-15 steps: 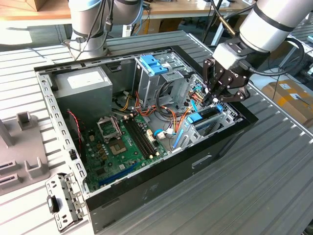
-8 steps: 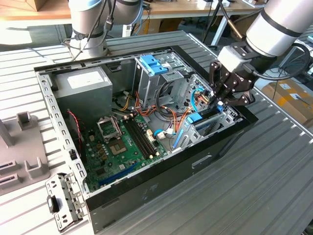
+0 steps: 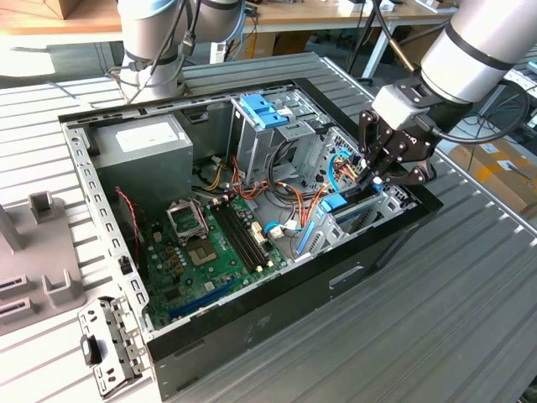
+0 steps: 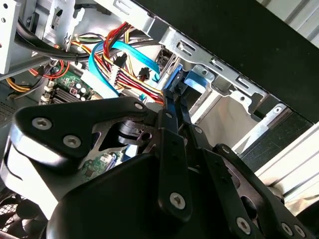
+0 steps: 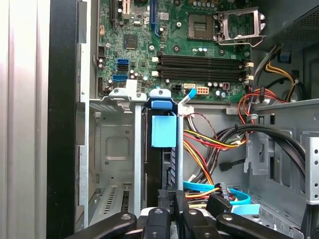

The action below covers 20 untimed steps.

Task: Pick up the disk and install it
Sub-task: 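Insert the first disk wire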

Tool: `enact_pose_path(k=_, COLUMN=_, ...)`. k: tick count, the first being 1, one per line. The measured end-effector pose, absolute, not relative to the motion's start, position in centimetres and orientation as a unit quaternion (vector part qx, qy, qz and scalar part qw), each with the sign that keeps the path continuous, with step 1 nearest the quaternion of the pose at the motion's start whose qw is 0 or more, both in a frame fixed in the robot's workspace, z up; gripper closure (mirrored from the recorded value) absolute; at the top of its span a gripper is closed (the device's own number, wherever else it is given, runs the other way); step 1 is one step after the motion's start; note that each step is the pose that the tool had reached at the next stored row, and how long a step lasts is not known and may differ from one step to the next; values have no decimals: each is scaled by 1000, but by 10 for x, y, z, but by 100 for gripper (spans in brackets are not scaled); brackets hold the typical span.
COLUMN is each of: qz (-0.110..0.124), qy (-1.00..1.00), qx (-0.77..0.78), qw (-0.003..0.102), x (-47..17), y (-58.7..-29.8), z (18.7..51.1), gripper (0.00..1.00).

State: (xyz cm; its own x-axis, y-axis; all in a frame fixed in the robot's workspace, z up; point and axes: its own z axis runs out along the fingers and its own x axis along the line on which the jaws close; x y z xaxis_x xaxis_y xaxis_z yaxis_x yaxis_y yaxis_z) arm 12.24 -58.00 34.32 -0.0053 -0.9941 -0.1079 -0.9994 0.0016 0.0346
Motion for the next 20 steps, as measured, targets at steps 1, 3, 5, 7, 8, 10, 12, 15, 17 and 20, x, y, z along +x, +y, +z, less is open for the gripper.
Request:
enact_pose_path(k=1, qz=51, qy=707, qx=-705, qw=26, x=122, y=-580, z=343, gripper=83)
enact_pose_path(k=3, qz=51, qy=707, qx=-705, qw=26, x=122, y=-580, z=341, gripper=83)
enact_pose_path(k=5, qz=51, qy=707, qx=-705, qw=26, x=122, y=-580, z=340, gripper=83)
enact_pose_path(k=7, qz=50, qy=707, qx=-705, qw=26, x=122, y=-580, z=340, gripper=83)
enact_pose_path(k=8, qz=50, qy=707, qx=-705, qw=26, x=122, y=-580, z=339, gripper=83)
enact_pose_path(k=10, qz=50, qy=707, qx=-705, qw=26, x=122, y=-580, z=339, gripper=83)
enact_pose_path(k=12, qz=50, qy=707, qx=-705, qw=26, x=122, y=-580, z=339, gripper=83)
enact_pose_path(k=15, qz=51, qy=707, qx=-705, qw=26, x=122, y=-580, z=339, gripper=82)
enact_pose_path(k=17, qz=51, qy=707, qx=-705, qw=26, x=122, y=-580, z=339, gripper=76)
enact_pose_path(k=20, qz=50, qy=707, qx=-705, qw=26, x=122, y=-580, z=339, gripper=69)
